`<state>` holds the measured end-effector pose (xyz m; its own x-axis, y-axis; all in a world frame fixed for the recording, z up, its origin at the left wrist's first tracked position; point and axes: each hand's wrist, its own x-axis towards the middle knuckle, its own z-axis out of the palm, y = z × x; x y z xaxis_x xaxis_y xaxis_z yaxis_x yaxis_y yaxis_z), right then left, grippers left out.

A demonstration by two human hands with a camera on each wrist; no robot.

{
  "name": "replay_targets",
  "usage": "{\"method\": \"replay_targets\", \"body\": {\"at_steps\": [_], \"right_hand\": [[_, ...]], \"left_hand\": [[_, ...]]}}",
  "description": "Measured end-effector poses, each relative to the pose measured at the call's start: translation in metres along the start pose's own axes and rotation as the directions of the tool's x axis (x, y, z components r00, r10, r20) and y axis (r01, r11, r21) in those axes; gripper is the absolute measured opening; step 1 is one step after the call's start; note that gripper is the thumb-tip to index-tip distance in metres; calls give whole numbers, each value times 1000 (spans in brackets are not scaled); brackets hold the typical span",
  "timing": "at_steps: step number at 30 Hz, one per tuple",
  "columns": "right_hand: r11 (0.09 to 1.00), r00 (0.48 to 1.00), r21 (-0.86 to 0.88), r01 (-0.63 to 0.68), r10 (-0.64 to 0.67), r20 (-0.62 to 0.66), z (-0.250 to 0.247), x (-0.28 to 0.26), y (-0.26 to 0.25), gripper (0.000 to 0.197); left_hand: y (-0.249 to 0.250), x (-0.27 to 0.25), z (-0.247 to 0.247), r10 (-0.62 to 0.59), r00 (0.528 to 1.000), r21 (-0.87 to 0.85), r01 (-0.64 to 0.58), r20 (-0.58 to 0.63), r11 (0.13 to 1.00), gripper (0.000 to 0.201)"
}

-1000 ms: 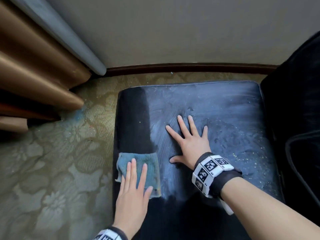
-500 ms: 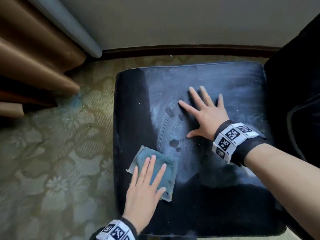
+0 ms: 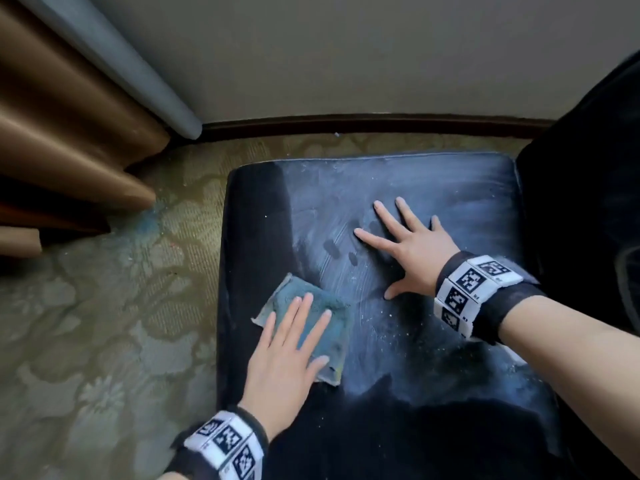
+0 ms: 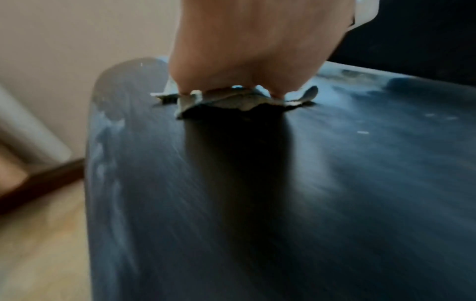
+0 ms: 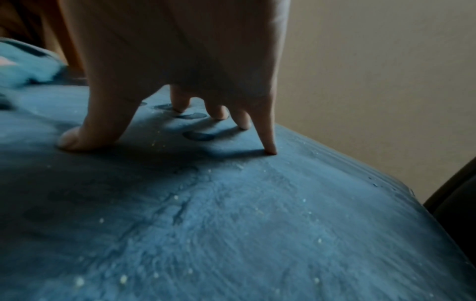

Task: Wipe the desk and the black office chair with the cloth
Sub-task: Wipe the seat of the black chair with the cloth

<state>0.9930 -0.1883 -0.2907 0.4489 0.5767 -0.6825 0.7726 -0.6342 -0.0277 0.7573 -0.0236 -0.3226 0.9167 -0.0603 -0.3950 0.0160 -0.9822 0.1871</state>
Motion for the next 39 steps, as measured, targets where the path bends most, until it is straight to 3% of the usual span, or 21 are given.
{"method": "replay_targets", "body": {"at_steps": [3, 5, 7, 10, 12, 15, 18, 20, 23, 25, 28, 29, 31, 33, 34, 39], "right_hand": [[1000, 1000, -13, 6, -6, -7, 2, -1, -1, 111], [1000, 1000, -9, 9, -9, -14, 4, -1, 0, 110], [1000, 1000, -13, 11, -11, -8, 3, -2, 0, 110], [1000, 1000, -22, 14, -14, 1, 1, -2, -1, 110], [1000, 1000, -23, 17, -17, 3, 1, -1, -1, 110], [1000, 1000, -18, 23, -23, 4, 2, 0, -2, 110], [1000, 1000, -16, 25, -25, -7, 4, -1, -2, 110], [1000, 1000, -3, 26, -26, -4, 4, -1, -2, 110], [1000, 1000, 4, 25, -25, -8, 2, -1, -3, 111], [999, 999, 27, 41, -40, -10, -1, -1, -1, 109], [996, 998, 93, -11, 16, -58, -4, -1, 17, 107], [991, 994, 116, -70, 79, -75, -3, -1, 24, 110], [972, 983, 172, -161, 174, -61, 2, -1, 33, 114], [966, 983, 193, -170, 179, -31, 6, 1, 33, 114], [968, 985, 193, -162, 170, -25, 6, 1, 32, 114], [980, 993, 164, -113, 115, 2, -9, 0, 46, 109]], "left_hand": [[-33, 81, -36, -114, 987, 29, 118, -115, 993, 60], [-54, 132, -64, -287, 957, -61, 284, -51, 957, 61], [-55, 145, -64, -330, 943, -91, 325, -48, 941, 62], [-29, 102, -40, -200, 973, 9, 202, -115, 979, 62], [-24, 72, -31, -103, 991, 47, 107, -82, 993, 62], [-46, 109, -56, -65, 996, 101, 70, -58, 992, 62], [-60, 177, -88, -265, 964, 41, 264, 22, 964, 62], [-53, 190, -89, -316, 949, 1, 316, 0, 949, 60], [-24, 142, -63, -145, 987, 69, 150, -73, 986, 62], [-12, 99, -46, -13, 999, 49, 15, -34, 999, 62], [-28, 113, -58, 11, 1000, 88, -13, 22, 996, 66], [-38, 133, -65, -10, 1000, 107, 9, 7, 994, 66], [-54, 181, -86, -175, 984, 63, 175, -13, 982, 62], [-56, 207, -95, -301, 954, 46, 301, -13, 952, 60], [-51, 205, -91, -302, 953, 37, 303, -33, 952, 59], [-13, 119, -48, -2, 997, 57, 6, -77, 998, 61]]}}
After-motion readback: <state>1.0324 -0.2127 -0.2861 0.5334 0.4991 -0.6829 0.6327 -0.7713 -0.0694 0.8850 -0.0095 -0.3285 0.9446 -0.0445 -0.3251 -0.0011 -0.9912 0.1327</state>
